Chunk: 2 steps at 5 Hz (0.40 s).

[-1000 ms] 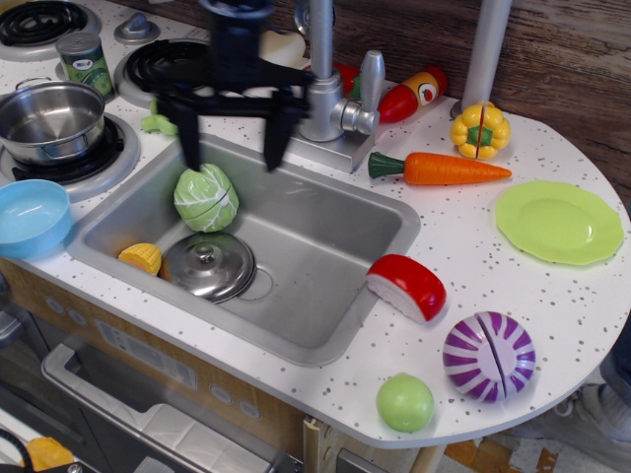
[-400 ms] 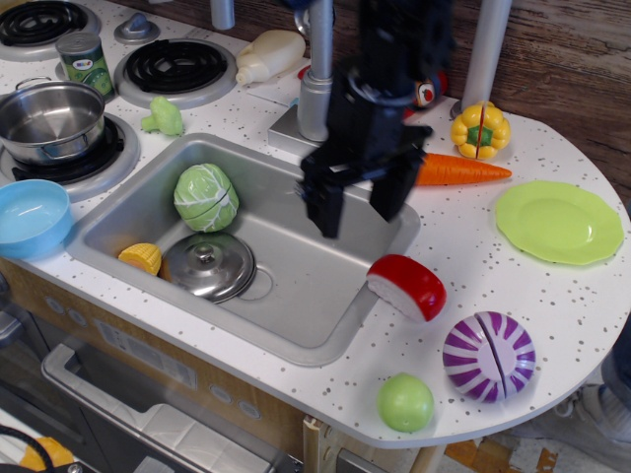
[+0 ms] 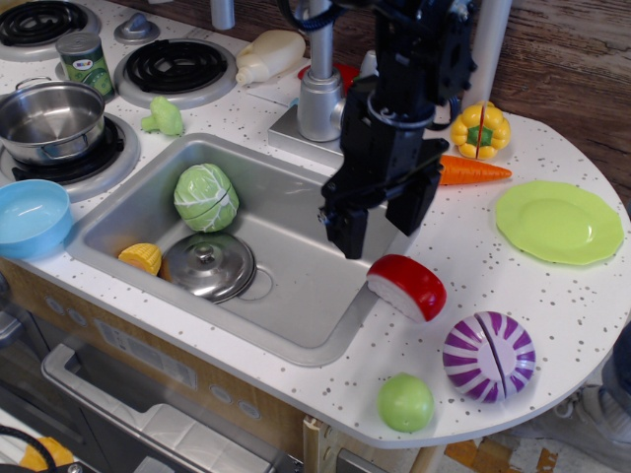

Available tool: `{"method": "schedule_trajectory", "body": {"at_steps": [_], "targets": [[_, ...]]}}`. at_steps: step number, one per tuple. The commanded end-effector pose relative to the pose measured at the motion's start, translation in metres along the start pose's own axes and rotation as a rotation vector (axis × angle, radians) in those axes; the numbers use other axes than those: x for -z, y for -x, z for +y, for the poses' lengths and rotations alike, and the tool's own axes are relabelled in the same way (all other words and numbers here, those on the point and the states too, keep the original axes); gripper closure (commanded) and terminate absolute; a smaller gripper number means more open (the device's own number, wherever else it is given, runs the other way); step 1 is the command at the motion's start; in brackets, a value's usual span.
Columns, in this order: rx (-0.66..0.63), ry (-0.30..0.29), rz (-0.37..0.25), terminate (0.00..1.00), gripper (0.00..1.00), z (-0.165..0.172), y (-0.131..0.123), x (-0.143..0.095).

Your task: Put sushi on plate

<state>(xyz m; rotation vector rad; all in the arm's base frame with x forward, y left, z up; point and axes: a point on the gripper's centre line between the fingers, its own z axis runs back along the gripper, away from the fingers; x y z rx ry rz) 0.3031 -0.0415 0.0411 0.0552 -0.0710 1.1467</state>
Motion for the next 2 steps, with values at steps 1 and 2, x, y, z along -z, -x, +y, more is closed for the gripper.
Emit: {"method": "schedule_trajectory", "body": {"at_steps": [1,2], "targets": [[0.019,0.078,0.022,0.00,0.00,-0.0036,0.0136,-0.0086],[0.031,0.097,0.034,0.00,0.00,-0.0060,0.0220,-0.0040]]}}
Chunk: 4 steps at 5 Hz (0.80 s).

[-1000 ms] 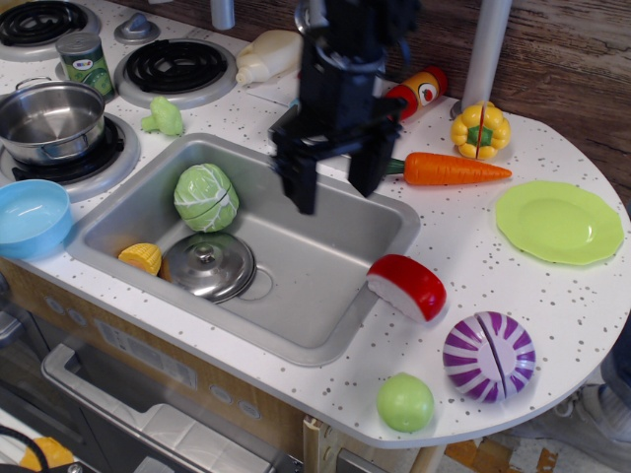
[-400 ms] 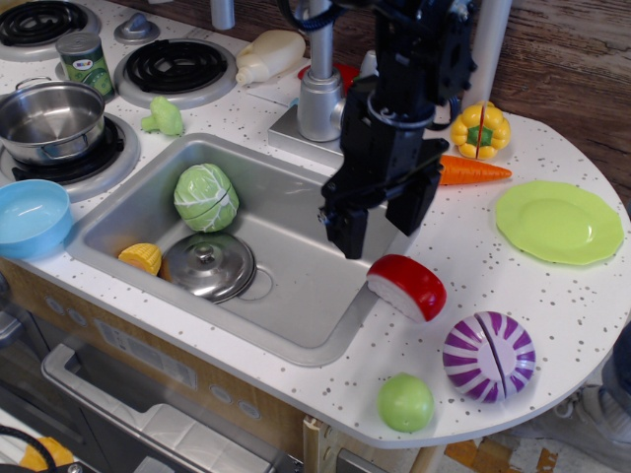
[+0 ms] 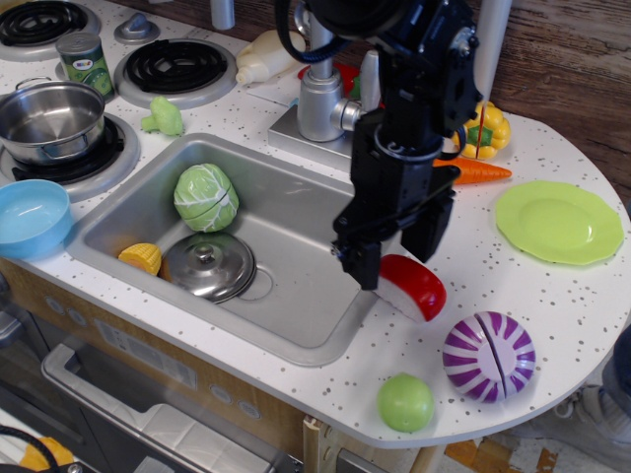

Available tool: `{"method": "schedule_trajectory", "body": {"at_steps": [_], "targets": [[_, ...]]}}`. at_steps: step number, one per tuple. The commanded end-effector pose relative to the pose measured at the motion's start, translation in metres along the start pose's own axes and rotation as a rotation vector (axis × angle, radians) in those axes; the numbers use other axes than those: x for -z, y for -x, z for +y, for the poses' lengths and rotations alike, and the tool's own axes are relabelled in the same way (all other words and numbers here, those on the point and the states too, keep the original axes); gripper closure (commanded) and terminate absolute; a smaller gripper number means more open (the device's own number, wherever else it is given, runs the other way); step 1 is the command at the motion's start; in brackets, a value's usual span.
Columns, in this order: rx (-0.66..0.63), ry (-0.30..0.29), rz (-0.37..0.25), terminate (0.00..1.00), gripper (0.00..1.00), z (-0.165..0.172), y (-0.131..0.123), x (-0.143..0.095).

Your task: Put sushi on plate

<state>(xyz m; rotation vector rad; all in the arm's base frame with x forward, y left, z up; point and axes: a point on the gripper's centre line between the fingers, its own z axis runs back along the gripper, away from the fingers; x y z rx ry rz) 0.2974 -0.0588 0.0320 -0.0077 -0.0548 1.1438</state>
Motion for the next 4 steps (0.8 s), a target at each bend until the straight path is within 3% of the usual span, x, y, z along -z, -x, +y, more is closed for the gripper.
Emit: {"method": "schedule_trajectory", "body": {"at_steps": [1,3,4], "targets": [[0.069,0.075,-0.004,0.00,0.00,-0.008,0.010,-0.005],[0.103,0.048,0.010,0.00,0.00,-0.007,0.013,0.006],[0.096,0.045,0.059,0.00,1.00,-0.007,0.015,0.012]]}}
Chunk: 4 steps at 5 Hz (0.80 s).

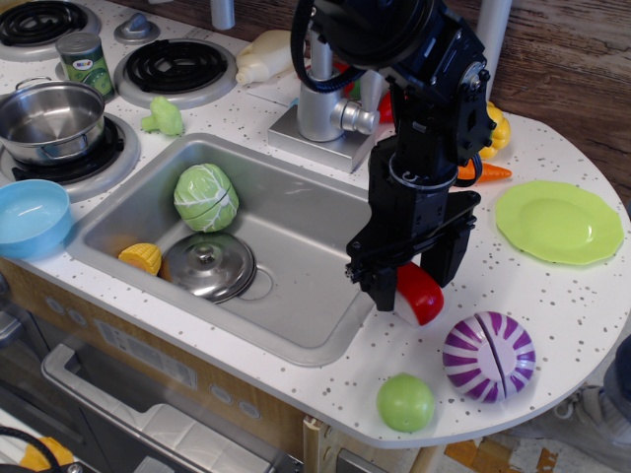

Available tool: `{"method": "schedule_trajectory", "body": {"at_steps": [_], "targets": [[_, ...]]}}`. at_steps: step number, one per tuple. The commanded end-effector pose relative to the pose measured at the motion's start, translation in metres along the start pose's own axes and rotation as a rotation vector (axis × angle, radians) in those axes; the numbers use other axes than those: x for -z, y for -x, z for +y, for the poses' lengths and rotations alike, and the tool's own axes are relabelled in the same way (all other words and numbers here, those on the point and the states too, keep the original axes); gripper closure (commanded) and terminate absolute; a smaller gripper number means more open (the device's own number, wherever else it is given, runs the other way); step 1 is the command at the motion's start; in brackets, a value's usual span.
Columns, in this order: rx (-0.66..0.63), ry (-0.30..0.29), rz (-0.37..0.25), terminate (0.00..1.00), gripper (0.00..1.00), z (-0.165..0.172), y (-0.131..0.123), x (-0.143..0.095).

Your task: Put sushi on plate

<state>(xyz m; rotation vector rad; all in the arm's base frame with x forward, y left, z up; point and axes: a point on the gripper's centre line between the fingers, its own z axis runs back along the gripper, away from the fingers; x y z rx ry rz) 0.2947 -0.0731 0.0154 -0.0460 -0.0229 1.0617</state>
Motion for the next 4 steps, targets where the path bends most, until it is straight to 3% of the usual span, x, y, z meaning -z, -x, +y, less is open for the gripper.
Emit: {"method": "schedule_trajectory", "body": {"at_steps": [1,2,3,4], "targets": [[0.009,0.032,0.002,0.00,1.00,-0.004,0.002,-0.001],[0.042,0.044,-0.042,0.00,1.00,-0.011,-0.004,-0.004],[0.134,0.052,-0.154,0.00,1.00,-0.042,-0.013,-0.026],[0.215,0.075,-0.198,0.00,1.00,-0.077,-0.008,-0.045]]}}
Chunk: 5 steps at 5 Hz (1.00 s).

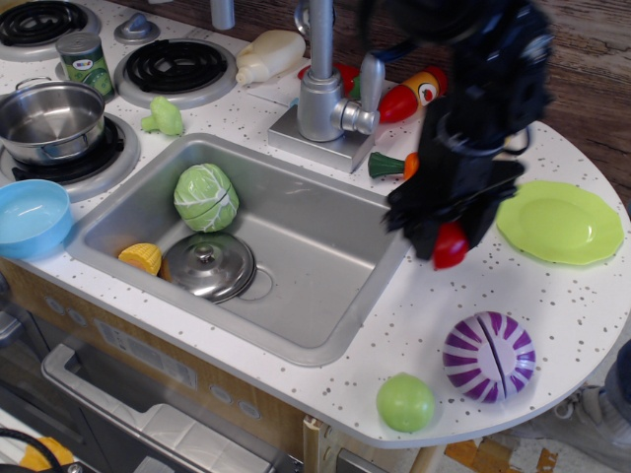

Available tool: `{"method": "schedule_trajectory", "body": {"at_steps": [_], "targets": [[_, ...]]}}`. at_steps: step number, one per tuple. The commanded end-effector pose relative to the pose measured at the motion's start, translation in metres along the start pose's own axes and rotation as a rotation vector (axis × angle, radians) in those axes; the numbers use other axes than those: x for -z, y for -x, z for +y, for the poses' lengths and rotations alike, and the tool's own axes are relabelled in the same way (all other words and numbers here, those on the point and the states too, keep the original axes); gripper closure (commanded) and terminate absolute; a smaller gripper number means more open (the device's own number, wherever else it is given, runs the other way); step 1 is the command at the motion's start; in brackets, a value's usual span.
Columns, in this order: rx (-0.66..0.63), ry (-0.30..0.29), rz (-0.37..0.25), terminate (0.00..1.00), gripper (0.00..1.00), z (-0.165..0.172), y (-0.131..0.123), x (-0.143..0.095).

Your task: Put sushi on plate

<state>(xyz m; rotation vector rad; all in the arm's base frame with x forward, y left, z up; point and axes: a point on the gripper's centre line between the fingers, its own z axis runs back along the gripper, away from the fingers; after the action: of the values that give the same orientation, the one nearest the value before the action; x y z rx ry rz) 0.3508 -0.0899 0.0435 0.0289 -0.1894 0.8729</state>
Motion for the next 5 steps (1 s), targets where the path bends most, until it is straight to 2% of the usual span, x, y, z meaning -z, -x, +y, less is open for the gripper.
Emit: {"method": "schedule_trajectory", "body": {"at_steps": [1,2,3,4,5], "targets": [[0.062,0.108,-0.040,0.00,1.00,-0.058,-0.003,-0.030],[0.141,0.160,-0.003,0.00,1.00,-0.080,-0.009,-0.035],[0.164,0.196,-0.010,0.00,1.00,-0.094,-0.005,-0.031],[0.243,0.287,-0.073,0.00,0.00,-0.095,-0.004,-0.024],[0.243,0.287,-0.073,0.00,0.00,-0.095,-0.004,-0.024]]}}
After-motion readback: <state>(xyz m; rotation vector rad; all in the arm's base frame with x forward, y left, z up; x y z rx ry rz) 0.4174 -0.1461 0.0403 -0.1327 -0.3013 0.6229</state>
